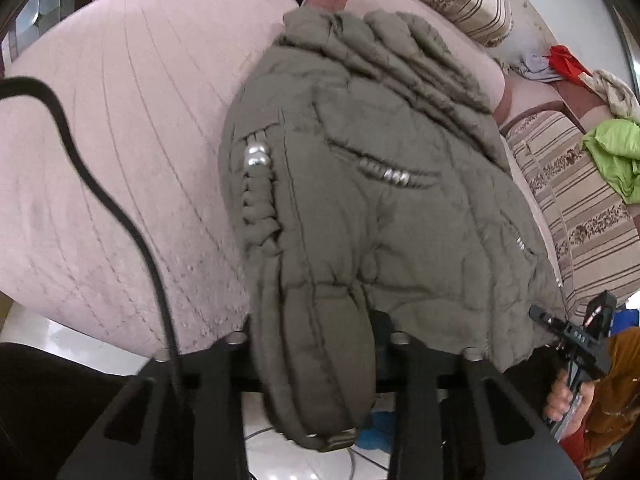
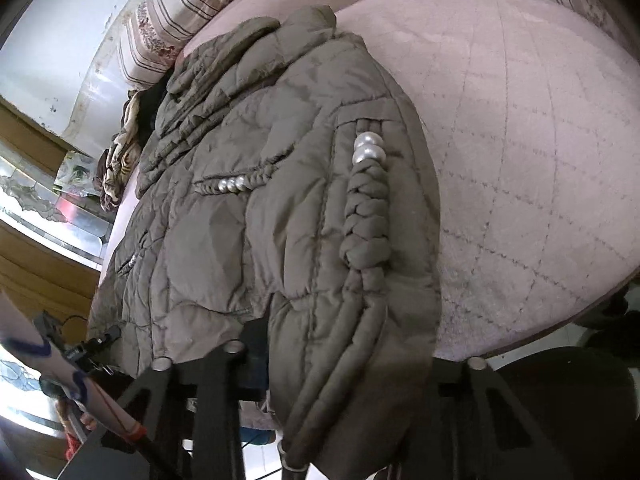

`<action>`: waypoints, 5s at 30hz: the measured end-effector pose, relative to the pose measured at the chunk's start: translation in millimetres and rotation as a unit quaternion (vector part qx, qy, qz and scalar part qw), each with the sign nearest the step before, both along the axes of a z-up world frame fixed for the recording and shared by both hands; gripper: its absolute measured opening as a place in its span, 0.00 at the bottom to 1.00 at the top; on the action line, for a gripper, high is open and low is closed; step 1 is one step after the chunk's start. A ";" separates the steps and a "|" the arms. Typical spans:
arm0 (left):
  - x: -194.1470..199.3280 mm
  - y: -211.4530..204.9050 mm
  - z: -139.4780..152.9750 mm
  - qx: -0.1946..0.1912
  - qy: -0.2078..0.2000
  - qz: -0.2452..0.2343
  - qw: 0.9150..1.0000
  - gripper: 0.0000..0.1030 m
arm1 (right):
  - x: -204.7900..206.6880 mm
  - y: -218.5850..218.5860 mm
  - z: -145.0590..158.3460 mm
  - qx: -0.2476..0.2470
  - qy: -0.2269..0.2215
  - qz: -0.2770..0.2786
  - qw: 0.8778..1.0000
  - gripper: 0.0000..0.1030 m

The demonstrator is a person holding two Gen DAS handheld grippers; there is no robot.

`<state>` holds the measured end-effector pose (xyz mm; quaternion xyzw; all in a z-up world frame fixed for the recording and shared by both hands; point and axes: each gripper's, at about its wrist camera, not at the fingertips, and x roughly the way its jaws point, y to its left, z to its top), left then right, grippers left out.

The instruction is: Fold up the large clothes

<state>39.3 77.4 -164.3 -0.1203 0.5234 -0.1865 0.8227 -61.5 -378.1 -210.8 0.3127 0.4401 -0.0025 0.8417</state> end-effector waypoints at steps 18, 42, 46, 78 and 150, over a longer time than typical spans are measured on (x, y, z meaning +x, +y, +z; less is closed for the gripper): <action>-25.8 11.7 83.2 0.004 -0.079 0.018 0.997 0.15 | -40.4 17.6 92.1 -0.020 -0.089 0.052 0.994 0.16; 287.9 -89.4 191.4 0.112 -0.159 0.103 0.975 0.16 | 258.8 -41.4 222.2 -0.099 -0.136 -0.027 0.985 0.16; 345.1 -106.0 160.2 0.139 -0.123 0.115 0.976 0.18 | 312.2 -66.0 196.3 -0.092 -0.100 -0.051 0.989 0.17; 302.4 -193.4 148.2 0.100 -0.133 -0.019 0.986 0.62 | 325.8 11.1 160.9 -0.247 -0.105 0.025 0.963 0.86; 0.5 -112.0 161.0 0.189 -0.293 0.101 0.932 0.92 | 64.0 89.8 80.6 -0.240 0.003 -0.088 0.967 0.78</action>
